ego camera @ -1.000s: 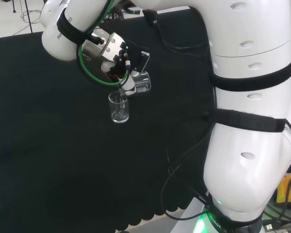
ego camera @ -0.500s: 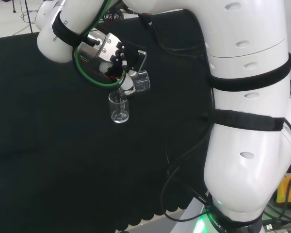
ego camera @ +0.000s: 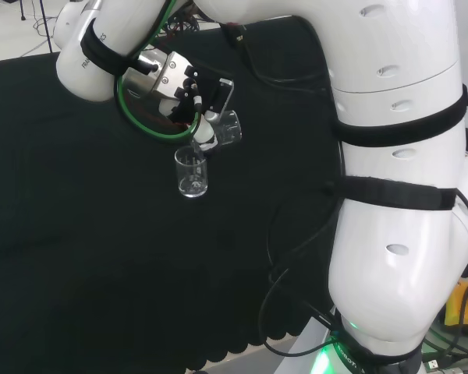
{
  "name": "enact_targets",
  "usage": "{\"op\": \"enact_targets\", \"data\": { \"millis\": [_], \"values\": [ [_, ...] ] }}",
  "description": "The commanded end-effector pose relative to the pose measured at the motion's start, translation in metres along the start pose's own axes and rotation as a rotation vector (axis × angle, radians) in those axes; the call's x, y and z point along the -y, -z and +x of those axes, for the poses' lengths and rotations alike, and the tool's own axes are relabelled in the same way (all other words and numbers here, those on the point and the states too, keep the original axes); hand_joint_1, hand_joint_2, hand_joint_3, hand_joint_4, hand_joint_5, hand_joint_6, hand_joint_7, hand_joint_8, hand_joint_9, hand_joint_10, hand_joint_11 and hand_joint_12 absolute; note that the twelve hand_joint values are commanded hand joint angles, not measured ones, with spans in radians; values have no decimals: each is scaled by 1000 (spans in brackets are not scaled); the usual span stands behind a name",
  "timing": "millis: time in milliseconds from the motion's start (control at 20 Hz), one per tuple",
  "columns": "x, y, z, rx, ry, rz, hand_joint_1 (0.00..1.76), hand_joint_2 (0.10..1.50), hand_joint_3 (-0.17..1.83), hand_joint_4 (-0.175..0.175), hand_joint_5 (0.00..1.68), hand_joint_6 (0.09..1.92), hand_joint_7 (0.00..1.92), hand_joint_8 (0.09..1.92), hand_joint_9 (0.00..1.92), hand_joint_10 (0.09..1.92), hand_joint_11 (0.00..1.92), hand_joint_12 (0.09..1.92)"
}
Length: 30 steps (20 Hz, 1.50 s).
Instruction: Pour the water from the handheld beaker into the one on the table.
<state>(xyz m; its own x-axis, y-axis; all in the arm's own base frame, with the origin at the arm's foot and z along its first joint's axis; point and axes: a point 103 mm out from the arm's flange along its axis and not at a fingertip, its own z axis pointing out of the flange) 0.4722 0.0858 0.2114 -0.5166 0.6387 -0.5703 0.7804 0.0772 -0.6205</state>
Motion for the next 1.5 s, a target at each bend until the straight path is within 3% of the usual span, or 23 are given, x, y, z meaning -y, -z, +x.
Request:
{"op": "enact_targets", "data": {
  "millis": [50, 1100, 1500],
  "values": [
    [2, 1, 2, -3, -3, 2, 1149, 667, 667, 73, 1251, 721, 1745, 87, 1779, 87, 1530, 566],
    [5, 0, -2, -30, 0, -7, 1148, 667, 668, 76, 1248, 726, 1745, 87, 1779, 87, 1533, 564],
    [7, -7, -11, -109, 20, -29, 1148, 667, 668, 78, 1248, 726, 1745, 87, 1780, 87, 1534, 564]
  ]
}}
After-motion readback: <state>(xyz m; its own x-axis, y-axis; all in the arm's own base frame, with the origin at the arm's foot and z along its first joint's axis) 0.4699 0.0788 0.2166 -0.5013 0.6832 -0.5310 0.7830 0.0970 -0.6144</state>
